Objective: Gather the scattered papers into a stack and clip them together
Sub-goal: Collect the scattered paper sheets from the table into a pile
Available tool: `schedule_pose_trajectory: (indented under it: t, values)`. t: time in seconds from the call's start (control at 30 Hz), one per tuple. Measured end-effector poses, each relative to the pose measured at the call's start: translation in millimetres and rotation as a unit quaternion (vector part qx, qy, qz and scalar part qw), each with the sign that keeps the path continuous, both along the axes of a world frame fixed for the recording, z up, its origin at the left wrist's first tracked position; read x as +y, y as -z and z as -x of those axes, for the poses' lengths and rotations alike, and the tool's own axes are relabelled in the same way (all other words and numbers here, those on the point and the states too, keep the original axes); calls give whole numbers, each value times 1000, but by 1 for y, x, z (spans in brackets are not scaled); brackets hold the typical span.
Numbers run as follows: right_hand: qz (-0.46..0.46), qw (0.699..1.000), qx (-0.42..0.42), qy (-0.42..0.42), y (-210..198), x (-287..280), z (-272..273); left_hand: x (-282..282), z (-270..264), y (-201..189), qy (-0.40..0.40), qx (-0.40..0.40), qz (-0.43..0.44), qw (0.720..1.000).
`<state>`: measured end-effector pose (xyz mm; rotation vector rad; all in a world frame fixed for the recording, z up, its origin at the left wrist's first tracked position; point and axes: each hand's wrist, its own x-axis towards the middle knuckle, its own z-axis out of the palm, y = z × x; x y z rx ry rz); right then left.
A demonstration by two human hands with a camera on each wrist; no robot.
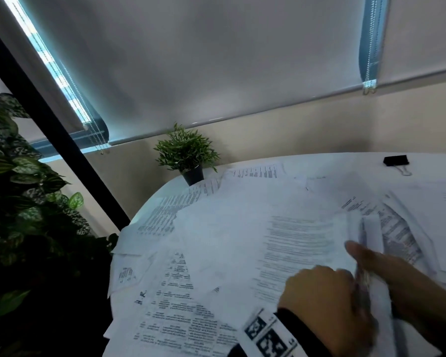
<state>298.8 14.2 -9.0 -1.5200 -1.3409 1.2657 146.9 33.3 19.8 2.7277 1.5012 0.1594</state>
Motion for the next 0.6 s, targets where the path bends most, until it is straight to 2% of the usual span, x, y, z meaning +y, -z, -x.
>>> schedule_pose_trajectory:
  t: [0.03, 0.07, 0.1, 0.17, 0.2, 0.3, 0.37, 0.43, 0.5, 0.53, 0.6]
  values:
    - [-27, 999, 34, 12, 2, -2, 1, -5, -2, 3, 22, 28, 33, 999]
    - [-53, 997, 45, 25, 3, -3, 1, -14, 0, 0, 47, 29, 146, 988]
    - [-56, 996, 53, 44, 8, -6, -3, -17, -1, 2, 43, -5, 151, 987]
    - [-83, 994, 26, 67, 13, -7, -5, -21, -3, 11, 77, -99, 107, 986]
    - [-105, 991, 32, 74, 14, -7, -7, -16, 0, 11, 82, -133, 129, 979]
    - [-100, 978, 62, 174, 13, -4, -15, 23, 32, 9, -26, -285, 105, 952]
    - [-145, 971, 42, 187, -2, -3, -18, 49, 50, 3, -126, -359, 114, 918]
    - [-217, 960, 47, 171, -18, -5, -22, 67, 62, -6, -159, -453, 172, 860]
    - [-263, 951, 70, 150, -32, -9, -26, 74, 66, -16, -113, -569, 227, 782]
    - [-271, 948, 86, 147, -37, -11, -28, 75, 65, -18, -70, -596, 238, 764]
    - [-271, 946, 108, 141, -39, -13, -30, 71, 59, -22, -9, -601, 233, 764]
